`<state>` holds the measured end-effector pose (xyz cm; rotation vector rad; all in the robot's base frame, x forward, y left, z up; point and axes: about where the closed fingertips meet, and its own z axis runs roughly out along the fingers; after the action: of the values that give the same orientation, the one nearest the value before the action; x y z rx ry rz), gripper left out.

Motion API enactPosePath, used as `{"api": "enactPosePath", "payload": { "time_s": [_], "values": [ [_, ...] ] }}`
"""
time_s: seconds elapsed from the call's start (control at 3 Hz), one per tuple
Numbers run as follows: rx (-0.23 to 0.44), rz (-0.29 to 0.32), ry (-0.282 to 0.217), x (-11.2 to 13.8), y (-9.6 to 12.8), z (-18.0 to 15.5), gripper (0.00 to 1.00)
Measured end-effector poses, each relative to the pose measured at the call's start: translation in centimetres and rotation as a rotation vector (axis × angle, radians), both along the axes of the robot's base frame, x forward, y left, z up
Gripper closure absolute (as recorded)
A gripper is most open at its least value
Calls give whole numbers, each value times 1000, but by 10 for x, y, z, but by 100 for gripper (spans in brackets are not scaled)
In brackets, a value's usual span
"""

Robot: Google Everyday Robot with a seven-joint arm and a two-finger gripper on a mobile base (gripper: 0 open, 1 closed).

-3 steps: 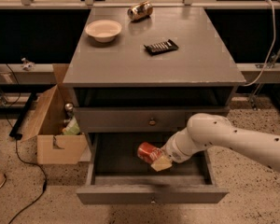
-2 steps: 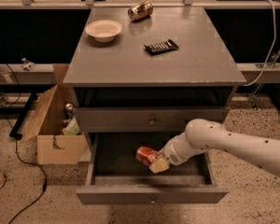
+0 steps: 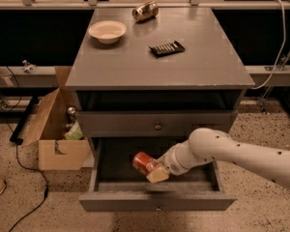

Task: Place coke can into middle drawer

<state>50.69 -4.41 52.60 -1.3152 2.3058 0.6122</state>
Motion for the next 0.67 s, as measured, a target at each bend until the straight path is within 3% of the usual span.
{"api": "enactPosePath", "payload": {
  "time_s": [0.33,0.67],
  "values": [
    [14,7,-49,-14,8,24,31],
    [61,0,-64,-15,7,29,7]
  ]
}}
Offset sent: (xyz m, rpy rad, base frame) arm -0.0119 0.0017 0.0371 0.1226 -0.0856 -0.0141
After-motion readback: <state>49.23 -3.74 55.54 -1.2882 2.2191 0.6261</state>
